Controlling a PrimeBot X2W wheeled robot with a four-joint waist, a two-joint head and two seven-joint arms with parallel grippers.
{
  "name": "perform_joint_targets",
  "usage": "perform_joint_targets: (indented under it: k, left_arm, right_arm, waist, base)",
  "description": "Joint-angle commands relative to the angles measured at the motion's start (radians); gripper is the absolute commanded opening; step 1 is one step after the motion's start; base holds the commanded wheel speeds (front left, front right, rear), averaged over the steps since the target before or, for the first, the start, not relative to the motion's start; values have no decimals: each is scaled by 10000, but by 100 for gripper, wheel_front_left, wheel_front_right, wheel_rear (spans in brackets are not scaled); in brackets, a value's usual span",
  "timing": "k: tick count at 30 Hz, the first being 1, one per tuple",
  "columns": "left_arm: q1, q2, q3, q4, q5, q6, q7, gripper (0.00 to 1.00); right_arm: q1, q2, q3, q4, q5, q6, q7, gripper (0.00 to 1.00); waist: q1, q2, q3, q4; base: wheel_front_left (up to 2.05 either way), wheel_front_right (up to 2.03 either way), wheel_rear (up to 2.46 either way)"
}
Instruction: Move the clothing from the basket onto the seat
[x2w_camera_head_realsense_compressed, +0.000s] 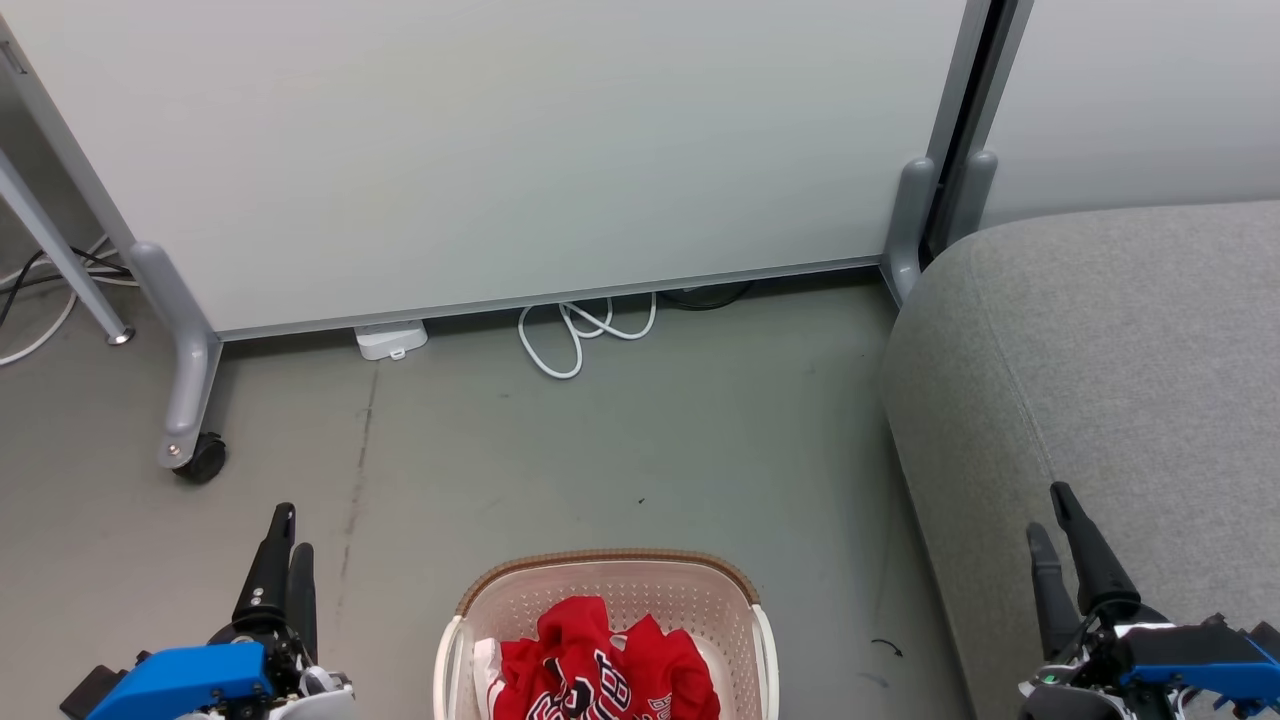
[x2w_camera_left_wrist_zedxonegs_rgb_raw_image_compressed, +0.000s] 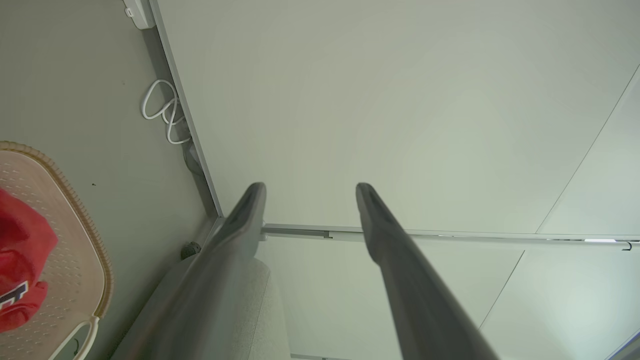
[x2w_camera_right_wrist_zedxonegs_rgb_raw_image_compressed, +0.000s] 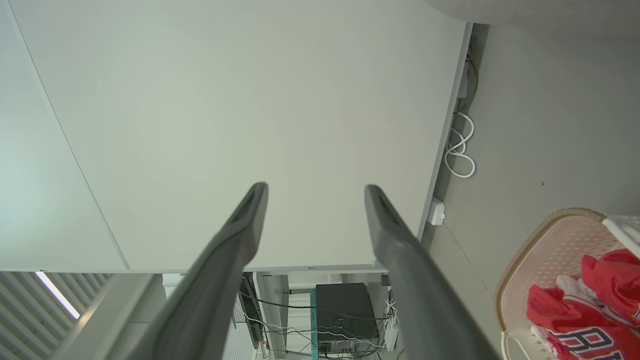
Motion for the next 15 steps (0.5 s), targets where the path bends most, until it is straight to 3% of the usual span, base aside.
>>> perform_joint_targets:
  k: [1,7,15]
  left_arm:
    - [-279,62,-83,-191,80,2,-109,100]
    - [-318,68,-191,-250,560,55,-408,100]
    - [-310,75,-391,-438,1992,209,-776,100]
  right_arm:
    - [-193,-26,84,-174,-124,7,-98,100]
    - [-253,-35,184,-132,-800,9,-397,100]
    - [-298,-46,223,-178,-2482,11,-765,100]
  waist:
    - [0,0,0,-1]
    - [0,0,2,-4]
    - [0,0,13,-5]
  base:
    - [0,0,0]
    - [0,0,0]
    - [0,0,0]
